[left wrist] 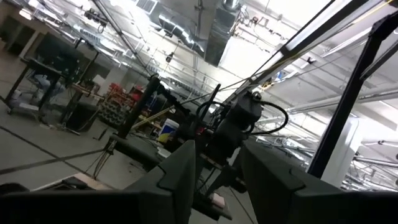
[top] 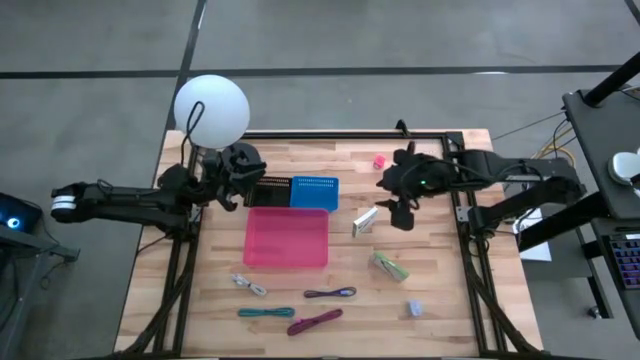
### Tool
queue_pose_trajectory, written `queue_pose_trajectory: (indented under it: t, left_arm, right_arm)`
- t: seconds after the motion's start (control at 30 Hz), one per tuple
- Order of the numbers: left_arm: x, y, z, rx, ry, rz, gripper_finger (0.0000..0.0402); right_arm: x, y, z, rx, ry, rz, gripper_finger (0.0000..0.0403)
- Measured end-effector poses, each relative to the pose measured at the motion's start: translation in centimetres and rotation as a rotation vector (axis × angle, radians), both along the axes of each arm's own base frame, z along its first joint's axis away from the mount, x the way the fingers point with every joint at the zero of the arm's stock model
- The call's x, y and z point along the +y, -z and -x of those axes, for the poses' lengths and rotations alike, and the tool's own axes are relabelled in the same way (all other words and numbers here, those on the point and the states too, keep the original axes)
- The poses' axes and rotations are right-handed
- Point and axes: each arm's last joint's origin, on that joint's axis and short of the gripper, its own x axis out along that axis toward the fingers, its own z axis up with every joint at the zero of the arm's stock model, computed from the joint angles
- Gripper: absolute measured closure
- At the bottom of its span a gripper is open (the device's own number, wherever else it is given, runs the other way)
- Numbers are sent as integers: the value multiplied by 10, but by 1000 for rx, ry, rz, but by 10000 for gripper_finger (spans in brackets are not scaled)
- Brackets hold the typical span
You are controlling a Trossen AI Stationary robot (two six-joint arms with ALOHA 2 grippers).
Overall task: Pick and place items into bin
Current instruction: Put the bottom card reader box into the black bin
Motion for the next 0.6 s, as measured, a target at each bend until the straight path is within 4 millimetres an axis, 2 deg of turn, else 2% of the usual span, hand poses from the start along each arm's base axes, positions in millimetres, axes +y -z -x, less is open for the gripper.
queue_pose_trajectory:
  t: [0.13, 0.27, 0.43, 0.6]
  left_arm:
    - [0, 0, 0, 4, 8, -1, 288]
    - [0, 1, -1, 3, 9, -1, 288]
    - [0, 0, 0, 1, 9, -2, 288]
    - [0, 1, -1, 5, 8, -1, 288]
  right_arm:
    - [1, 7, -3, 87, 71, -73, 183]
    - [4, 11, -5, 122, 139, -288, 183]
    - [11, 15, -7, 183, 121, -515, 183]
    - [17, 18, -6, 230, 158, -567, 183]
